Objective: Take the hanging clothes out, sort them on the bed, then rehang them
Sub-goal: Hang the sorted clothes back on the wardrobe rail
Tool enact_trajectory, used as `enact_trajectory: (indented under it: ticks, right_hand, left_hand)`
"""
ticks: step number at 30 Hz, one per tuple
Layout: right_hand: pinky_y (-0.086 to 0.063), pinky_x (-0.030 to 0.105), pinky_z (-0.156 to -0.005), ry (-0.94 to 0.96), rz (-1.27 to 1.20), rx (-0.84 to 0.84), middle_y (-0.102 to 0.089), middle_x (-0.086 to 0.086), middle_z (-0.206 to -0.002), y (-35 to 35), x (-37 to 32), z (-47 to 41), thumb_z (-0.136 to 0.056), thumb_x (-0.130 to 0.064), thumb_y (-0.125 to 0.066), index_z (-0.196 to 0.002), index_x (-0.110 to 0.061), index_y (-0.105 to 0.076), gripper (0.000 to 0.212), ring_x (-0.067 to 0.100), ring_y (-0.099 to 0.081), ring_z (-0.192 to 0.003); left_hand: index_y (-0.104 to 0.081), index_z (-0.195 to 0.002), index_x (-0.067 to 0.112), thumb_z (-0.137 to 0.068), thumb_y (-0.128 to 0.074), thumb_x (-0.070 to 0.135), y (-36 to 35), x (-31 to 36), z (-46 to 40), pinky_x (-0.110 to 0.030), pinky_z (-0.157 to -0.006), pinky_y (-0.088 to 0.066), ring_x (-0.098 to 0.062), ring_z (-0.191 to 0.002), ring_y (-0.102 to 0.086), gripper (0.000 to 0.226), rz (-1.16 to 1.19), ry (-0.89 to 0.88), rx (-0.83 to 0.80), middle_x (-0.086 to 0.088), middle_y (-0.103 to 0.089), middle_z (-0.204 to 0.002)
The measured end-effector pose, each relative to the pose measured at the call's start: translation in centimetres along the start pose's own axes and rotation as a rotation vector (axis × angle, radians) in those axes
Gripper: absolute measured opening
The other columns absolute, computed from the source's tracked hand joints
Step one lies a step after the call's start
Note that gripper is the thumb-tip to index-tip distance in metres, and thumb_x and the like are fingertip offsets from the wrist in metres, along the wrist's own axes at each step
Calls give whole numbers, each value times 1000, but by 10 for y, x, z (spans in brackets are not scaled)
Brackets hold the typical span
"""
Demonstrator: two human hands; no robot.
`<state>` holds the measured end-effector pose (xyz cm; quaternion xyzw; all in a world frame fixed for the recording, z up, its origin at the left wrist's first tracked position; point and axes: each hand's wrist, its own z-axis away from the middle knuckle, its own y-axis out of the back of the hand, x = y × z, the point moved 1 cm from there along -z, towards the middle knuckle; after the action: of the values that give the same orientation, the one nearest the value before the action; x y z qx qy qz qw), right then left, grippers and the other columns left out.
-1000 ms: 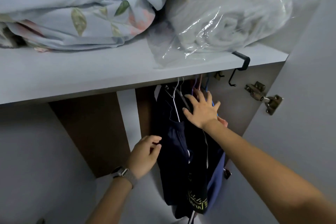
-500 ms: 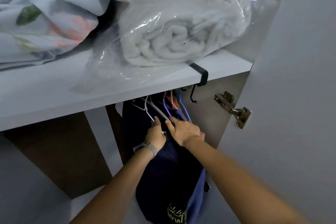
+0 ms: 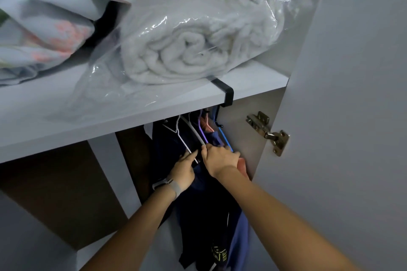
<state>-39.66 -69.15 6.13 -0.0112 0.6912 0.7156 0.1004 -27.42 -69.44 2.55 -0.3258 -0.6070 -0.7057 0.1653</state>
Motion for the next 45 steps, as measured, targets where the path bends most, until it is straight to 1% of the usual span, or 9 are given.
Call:
enact_trajectory:
  ticks: [6,9,12,18,23,30,35,39,45]
  right_hand:
    - [-18,55,-110,170,57,161,-48,10,-133,-21,20,48,-97,-43,-33,-146,-27,-27,51,35,-32,-132]
    - [-29,46,-110,178,-85,233,-48,10,-133,-31,45,79,-84,-30,-52,-140,-19,-42,58,35,-33,-129]
    - [-33,33,-103,72,-271,121,-50,9,-126,-41,71,124,-80,-20,-53,-132,-15,-50,52,32,-41,-116]
    - [-40,21,-94,-201,-340,-461,-59,4,-129,-56,145,250,-93,-26,-55,-128,-18,-56,36,19,-55,-118]
    - [-45,23,-96,-502,-413,-525,-61,-2,-126,-47,226,378,-91,-38,-56,-126,-24,-57,37,15,-58,-114]
    - [-44,23,-79,-899,-415,-323,-64,-3,-105,-64,328,549,-85,-39,-59,-99,-20,-66,25,18,-60,-101]
    - [-42,23,-67,-1188,-489,-166,-55,-13,-84,-73,391,713,-79,-37,-62,-84,-32,-46,18,13,-54,-86]
    - [-45,30,-77,-1368,-510,-53,-63,3,-107,-74,429,840,-77,-32,-64,-119,-15,-49,48,21,-59,-95]
    - [-35,23,-73,-1594,-641,198,-51,-2,-110,-73,464,952,-80,-26,-71,-129,-14,-41,59,17,-53,-104]
  left_hand:
    - [-46,-136,18,-90,-48,3,25,-33,43,-22,-105,-31,-23,-129,-43,49,-3,-96,123,-8,-42,-141]
    - [-55,-126,14,-87,-53,7,28,-31,59,-29,-96,-43,-24,-114,-54,39,-99,-128,143,-7,-51,-128]
    - [-62,-112,22,-82,-57,15,21,-4,79,-35,-82,-53,-18,-96,-62,31,-130,-245,120,3,-62,-108]
    - [-60,-104,35,-81,-59,38,-43,83,128,-30,-78,-51,-10,-87,-65,23,-287,-539,-315,14,-71,-82]
    - [-59,-110,35,-81,-60,47,-123,165,182,-29,-89,-48,-8,-92,-62,31,-333,-726,-722,16,-70,-90]
    - [-50,-124,30,-83,-55,33,-261,251,309,-30,-86,-49,-15,-89,-59,41,-345,-980,-927,8,-69,-100]
    - [-36,-135,30,-83,-54,39,-366,305,397,-30,-84,-48,-22,-105,-58,56,-440,-1064,-1005,2,-61,-115]
    - [-32,-139,27,-84,-54,41,-445,364,470,-32,-83,-50,-22,-102,-58,61,-529,-1135,-1118,0,-58,-117]
    - [-32,-139,25,-82,-57,47,-532,440,557,-36,-89,-49,-18,-107,-55,66,-444,-1230,-1149,1,-47,-127]
